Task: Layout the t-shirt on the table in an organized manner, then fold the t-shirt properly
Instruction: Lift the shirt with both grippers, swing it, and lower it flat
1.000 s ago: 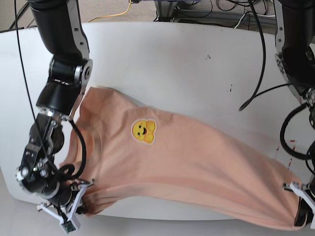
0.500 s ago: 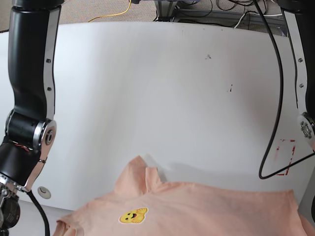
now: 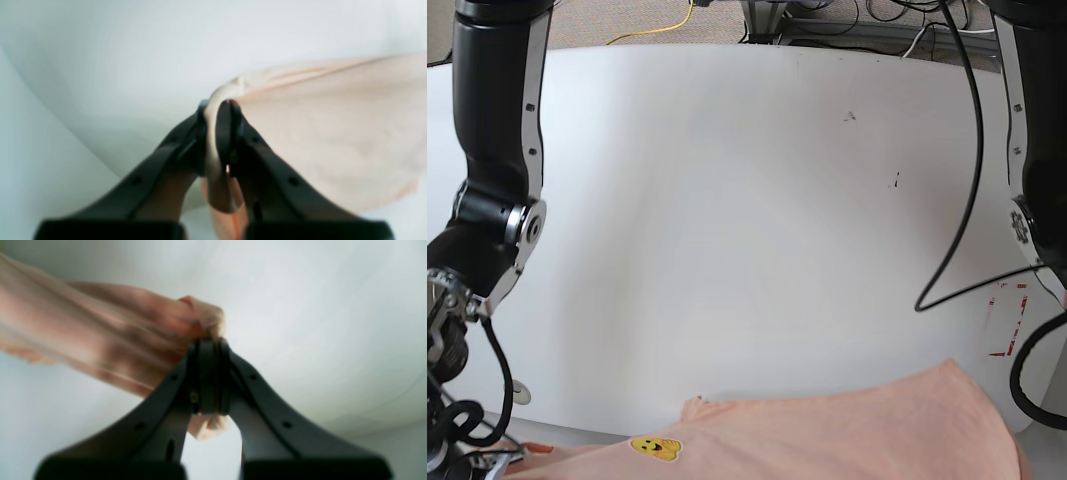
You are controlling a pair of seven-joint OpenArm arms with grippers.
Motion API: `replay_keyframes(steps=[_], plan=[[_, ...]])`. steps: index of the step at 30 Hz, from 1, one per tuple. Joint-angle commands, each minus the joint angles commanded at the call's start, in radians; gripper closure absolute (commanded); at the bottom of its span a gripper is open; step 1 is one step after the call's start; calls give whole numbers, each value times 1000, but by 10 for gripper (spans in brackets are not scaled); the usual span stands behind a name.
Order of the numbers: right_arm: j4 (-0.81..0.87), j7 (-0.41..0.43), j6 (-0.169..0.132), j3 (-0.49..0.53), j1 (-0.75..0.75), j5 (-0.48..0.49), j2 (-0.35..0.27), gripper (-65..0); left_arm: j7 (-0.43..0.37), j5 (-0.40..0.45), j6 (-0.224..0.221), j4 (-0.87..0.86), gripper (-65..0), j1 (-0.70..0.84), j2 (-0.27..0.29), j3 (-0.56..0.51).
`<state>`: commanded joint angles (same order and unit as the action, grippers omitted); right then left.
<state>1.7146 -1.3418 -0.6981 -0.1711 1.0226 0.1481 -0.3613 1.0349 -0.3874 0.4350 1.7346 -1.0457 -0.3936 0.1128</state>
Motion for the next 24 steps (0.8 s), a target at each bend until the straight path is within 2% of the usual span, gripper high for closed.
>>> replay_keyframes(steps=[5, 8, 14, 17, 24], plan=[[115, 2, 0, -63, -276, 0, 9, 0, 0, 0, 0, 72, 0, 210, 2, 31], [158, 14, 0, -114, -440, 0, 48, 0, -3, 0, 0, 101, 0, 356, 2, 37], [201, 98, 0, -203, -715, -2, 110, 0, -5, 0, 2, 124, 0, 623, 2, 92], [201, 140, 0, -222, -806, -2, 127, 0, -5, 0, 2, 126, 0, 727, 3, 121], [199, 178, 0, -247, -939, -2, 149, 0, -5, -2, 2, 132, 0, 927, 3, 176]])
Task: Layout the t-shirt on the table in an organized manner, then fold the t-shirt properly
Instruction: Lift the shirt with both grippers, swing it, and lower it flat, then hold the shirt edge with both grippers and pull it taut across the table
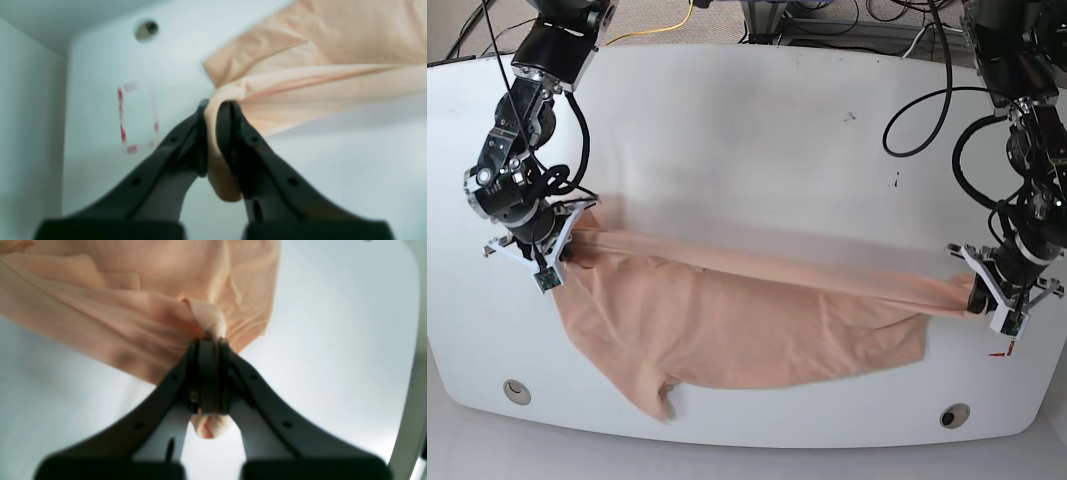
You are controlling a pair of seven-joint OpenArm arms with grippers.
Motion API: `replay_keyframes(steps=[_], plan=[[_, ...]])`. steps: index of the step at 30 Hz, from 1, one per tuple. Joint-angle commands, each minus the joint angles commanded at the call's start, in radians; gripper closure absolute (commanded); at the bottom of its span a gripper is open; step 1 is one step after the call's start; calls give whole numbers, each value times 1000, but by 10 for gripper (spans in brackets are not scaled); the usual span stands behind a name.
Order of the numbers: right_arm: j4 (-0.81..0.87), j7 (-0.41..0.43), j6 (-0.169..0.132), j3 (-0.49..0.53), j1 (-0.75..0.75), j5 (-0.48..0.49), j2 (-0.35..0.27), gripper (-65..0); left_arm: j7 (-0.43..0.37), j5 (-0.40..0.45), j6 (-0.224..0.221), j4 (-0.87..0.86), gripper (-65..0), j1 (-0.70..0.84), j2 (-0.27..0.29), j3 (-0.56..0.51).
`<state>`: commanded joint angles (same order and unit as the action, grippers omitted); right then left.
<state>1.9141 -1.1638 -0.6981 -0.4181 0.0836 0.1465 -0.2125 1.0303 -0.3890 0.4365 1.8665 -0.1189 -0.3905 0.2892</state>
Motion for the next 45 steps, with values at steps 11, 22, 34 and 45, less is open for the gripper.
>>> replay_keyframes(steps=[11, 22, 34, 45], plan=[[2, 40, 0, -12, -164, 0, 8, 0, 2, 0, 0, 2, 0, 226, 0, 84], [3, 71, 0, -12, -270, 0, 9, 0, 2, 9, 0, -5, 0, 358, -3, 130], [2, 72, 0, -60, -356, -3, 55, 0, 3, 12, 0, -8, 0, 443, -6, 127], [-3, 74, 0, -66, -400, -3, 57, 0, 5, 12, 0, -8, 0, 476, -9, 124]])
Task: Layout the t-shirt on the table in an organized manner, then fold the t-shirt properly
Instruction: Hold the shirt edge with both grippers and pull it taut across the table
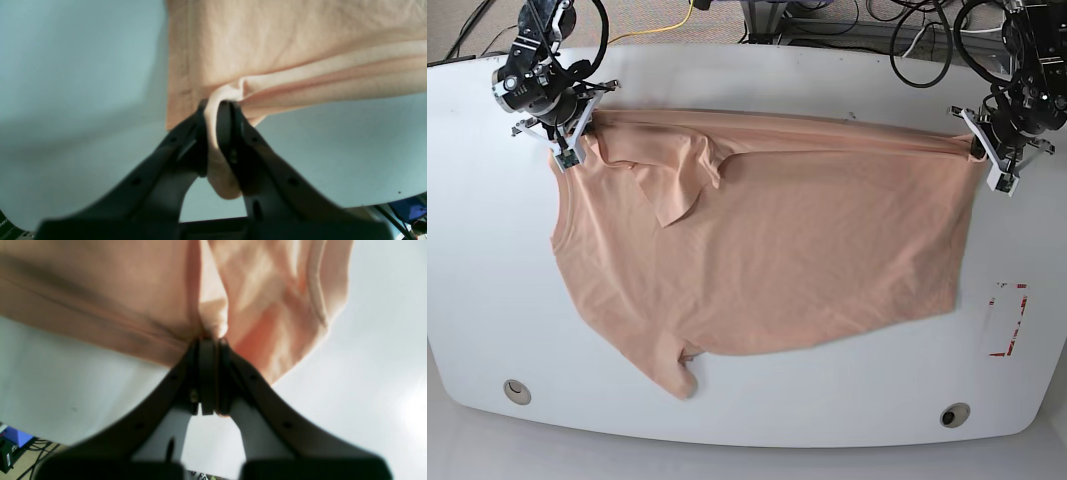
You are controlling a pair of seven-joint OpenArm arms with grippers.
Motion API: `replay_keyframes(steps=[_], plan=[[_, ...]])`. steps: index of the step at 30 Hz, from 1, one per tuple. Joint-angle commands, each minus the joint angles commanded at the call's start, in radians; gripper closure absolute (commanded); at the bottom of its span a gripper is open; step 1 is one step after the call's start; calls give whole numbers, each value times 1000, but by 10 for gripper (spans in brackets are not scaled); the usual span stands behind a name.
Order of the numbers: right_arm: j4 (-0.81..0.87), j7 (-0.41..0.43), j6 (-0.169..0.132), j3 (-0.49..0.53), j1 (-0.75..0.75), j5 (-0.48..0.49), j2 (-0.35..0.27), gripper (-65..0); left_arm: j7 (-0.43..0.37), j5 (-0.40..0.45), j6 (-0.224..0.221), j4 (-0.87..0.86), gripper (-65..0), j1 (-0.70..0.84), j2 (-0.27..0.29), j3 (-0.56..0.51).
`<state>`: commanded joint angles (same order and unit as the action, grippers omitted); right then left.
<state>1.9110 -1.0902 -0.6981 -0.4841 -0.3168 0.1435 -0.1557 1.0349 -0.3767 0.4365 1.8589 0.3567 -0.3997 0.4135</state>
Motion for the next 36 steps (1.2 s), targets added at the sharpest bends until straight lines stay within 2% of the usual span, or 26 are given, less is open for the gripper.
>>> replay_keyframes(steps=[6, 16, 26, 36], plan=[[0, 0, 0, 0, 0, 0, 0, 0, 0, -2, 0, 2, 0, -44, 0, -8], [-2, 0, 0, 2, 17, 2, 0, 0, 0, 6, -2, -14, 0, -187, 2, -95], [-49, 32, 0, 0, 54, -3, 0, 0, -3, 181, -2, -172, 0, -333, 2, -226], [-80, 37, 0, 0, 71, -3, -2, 0, -5, 201, -2, -315, 0, -454, 2, -241]])
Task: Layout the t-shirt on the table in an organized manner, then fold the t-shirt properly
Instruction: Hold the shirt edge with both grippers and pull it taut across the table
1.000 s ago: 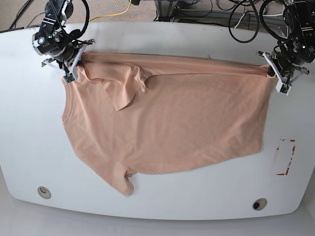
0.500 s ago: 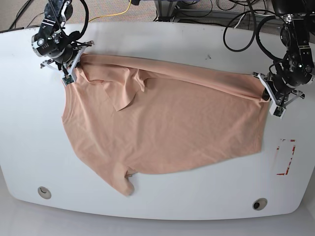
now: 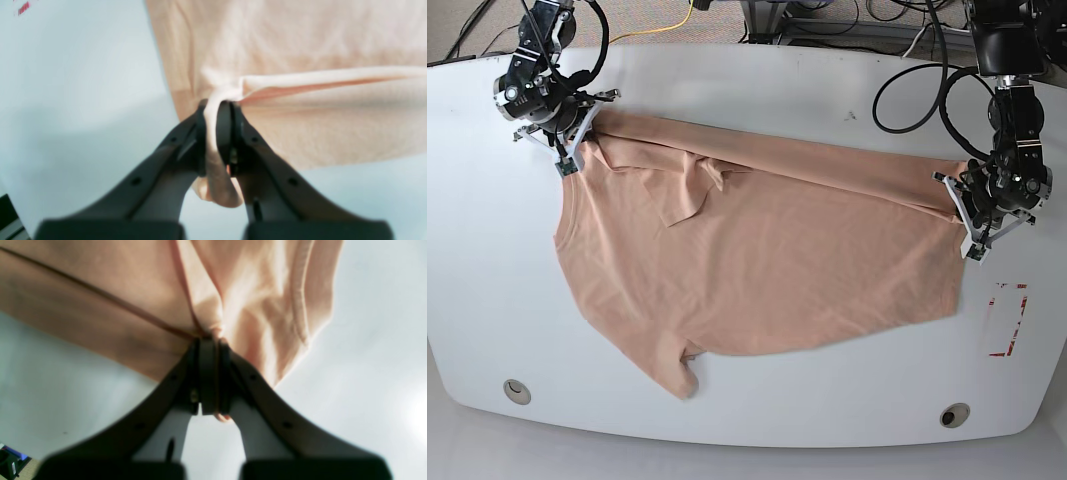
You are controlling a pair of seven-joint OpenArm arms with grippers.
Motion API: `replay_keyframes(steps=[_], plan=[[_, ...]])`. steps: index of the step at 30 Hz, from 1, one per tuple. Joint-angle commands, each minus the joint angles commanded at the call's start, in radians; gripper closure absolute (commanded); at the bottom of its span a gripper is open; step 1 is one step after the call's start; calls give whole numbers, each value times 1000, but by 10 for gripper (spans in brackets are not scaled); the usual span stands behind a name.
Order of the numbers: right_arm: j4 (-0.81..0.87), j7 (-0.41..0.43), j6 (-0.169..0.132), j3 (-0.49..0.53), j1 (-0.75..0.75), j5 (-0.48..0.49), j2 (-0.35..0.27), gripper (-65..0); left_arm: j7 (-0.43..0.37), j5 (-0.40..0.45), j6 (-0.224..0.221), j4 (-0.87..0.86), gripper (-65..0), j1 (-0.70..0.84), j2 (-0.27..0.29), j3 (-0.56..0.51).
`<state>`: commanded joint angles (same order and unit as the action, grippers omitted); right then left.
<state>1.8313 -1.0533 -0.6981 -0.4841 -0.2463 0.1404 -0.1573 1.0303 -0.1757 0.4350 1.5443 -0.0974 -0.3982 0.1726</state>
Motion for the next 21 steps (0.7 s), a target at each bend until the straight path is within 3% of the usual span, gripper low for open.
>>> replay_keyframes(steps=[9, 15, 21], plan=[[0, 0, 0, -8, 34, 0, 0, 0, -2, 0, 0, -41, 0, -60, 5, -3], [0, -2, 0, -21, 55, 0, 0, 0, -5, -2, 0, -92, 0, -109, 6, -78], [-2, -2, 0, -21, 66, 0, -3, 0, -64, -2, 0, -144, 0, -133, 6, -126]])
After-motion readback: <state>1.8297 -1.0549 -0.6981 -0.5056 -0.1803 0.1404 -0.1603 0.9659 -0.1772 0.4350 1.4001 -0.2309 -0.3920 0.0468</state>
